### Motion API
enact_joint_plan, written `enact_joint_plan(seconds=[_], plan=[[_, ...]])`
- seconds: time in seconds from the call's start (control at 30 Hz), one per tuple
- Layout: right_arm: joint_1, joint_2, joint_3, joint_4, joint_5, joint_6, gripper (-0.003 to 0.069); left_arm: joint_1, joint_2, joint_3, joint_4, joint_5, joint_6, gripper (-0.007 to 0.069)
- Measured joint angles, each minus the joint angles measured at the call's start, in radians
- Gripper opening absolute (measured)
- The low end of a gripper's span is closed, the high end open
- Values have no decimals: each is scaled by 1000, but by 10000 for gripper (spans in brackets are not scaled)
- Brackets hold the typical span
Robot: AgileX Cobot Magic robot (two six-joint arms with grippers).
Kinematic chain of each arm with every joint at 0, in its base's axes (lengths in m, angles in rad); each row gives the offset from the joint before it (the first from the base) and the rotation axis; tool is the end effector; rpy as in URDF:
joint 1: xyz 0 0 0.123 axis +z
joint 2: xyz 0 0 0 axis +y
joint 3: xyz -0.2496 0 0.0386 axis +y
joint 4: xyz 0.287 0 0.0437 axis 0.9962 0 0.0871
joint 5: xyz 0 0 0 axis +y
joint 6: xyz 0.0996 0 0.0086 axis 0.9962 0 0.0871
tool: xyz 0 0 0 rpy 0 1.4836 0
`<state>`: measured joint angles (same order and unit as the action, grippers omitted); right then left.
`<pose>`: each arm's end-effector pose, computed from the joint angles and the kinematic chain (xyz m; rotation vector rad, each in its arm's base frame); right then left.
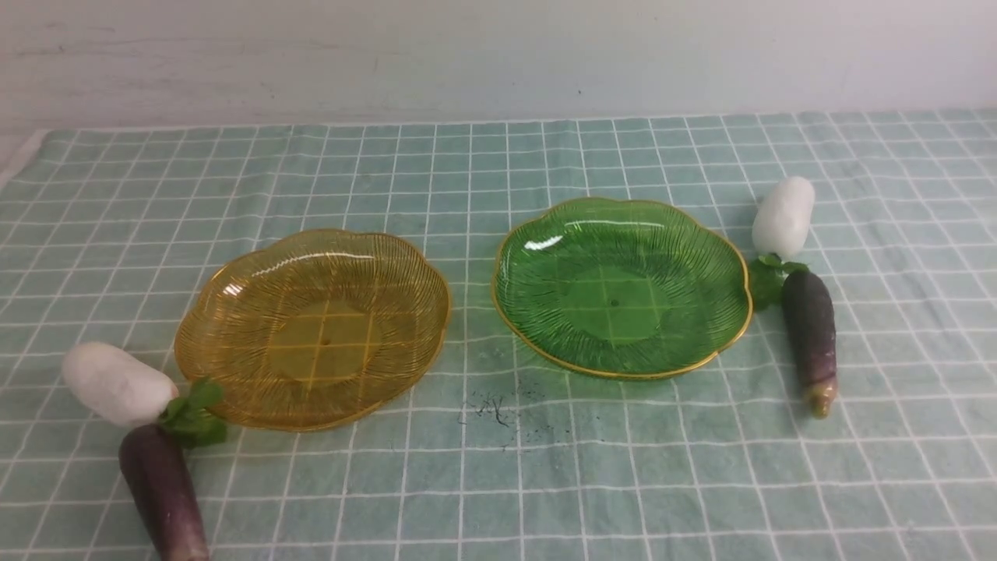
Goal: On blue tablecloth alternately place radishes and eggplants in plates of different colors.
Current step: 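Pick up the eggplant and place it in the yellow plate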
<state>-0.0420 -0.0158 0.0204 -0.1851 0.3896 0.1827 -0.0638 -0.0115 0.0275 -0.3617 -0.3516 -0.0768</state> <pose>0.1318 -0.0126 0.1704 0.0980 1.8694 -0.0867 0.1295 0.0039 0.2365 -0.3138 1.1369 -0.3538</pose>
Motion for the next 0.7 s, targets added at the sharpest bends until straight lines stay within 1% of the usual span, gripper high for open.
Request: enact_joint_plan(seconds=[0.03,0.1,0.2,0.27,0.37,0.47,0.5,0.53,0.57,0.63,0.7], plan=[[0,0,0,0,0,0,-15,0,0,-7,-19,-22,-7,-8],[0,0,2,5,-15,0,-15,0,0,-46,-43,-17,-18,-8],[0,0,9,20,-76,0,-15,0,10,-178,-57,108,-20,-8],[0,0,10,48,-199,19,-15,0,97,-342,-58,368,-20,-8],[0,0,10,82,-318,56,-15,0,268,-482,-43,693,-20,-8],[0,0,10,110,-432,96,-15,0,521,-592,0,1041,-20,-8],[0,0,10,112,-457,98,-15,0,604,-613,16,1108,-20,-8],[0,0,10,113,-457,98,-15,0,604,-617,21,1123,-20,-8],[0,0,10,113,-488,98,-15,0,724,-646,56,1208,-20,-8],[0,0,10,115,-506,98,-15,0,837,-666,92,1245,-20,-8],[0,0,10,115,-513,98,-15,0,917,-676,133,1247,-20,-8]])
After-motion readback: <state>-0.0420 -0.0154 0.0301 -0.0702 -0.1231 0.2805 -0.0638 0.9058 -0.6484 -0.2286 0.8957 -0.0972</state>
